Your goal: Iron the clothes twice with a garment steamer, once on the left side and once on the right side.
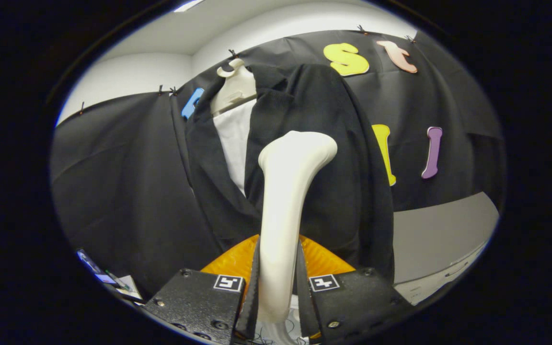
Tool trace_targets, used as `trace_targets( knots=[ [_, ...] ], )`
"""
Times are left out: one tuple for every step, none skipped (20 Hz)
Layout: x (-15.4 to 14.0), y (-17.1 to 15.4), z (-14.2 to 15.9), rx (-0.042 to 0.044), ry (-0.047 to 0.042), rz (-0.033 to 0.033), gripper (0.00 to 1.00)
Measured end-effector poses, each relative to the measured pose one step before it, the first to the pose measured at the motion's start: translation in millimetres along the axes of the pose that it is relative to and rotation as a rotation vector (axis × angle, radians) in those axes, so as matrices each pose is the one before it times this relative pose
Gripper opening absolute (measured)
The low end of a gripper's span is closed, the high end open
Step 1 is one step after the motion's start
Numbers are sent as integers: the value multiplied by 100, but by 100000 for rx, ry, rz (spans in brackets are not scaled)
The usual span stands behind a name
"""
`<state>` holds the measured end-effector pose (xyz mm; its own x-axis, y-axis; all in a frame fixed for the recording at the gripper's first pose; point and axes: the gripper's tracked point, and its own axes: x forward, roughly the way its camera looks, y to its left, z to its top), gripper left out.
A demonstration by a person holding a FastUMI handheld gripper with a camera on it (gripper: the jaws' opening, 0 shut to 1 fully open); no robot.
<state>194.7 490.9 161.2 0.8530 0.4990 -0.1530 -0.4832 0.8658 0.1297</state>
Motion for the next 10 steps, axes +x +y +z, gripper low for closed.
trace_targets(
  knots=[
    [-309, 64, -1128, 115, 1129, -209, 37],
    [12, -146, -743, 220, 1128, -298, 37],
    [247, -46, -496, 285, 1115, -239, 37],
    [132, -164, -630, 194, 1228, -260, 37],
    [158, -111, -667, 147, 1176, -329, 37],
    [130, -195, -586, 135, 1078, -409, 37],
    [99, 10, -642, -2, 993, -317, 37],
    [19, -79, -539, 532, 705, 7, 37],
    [-6, -4, -613, 291, 832, 200, 37],
    [96, -47, -498, -46, 767, -26, 37]
  ],
)
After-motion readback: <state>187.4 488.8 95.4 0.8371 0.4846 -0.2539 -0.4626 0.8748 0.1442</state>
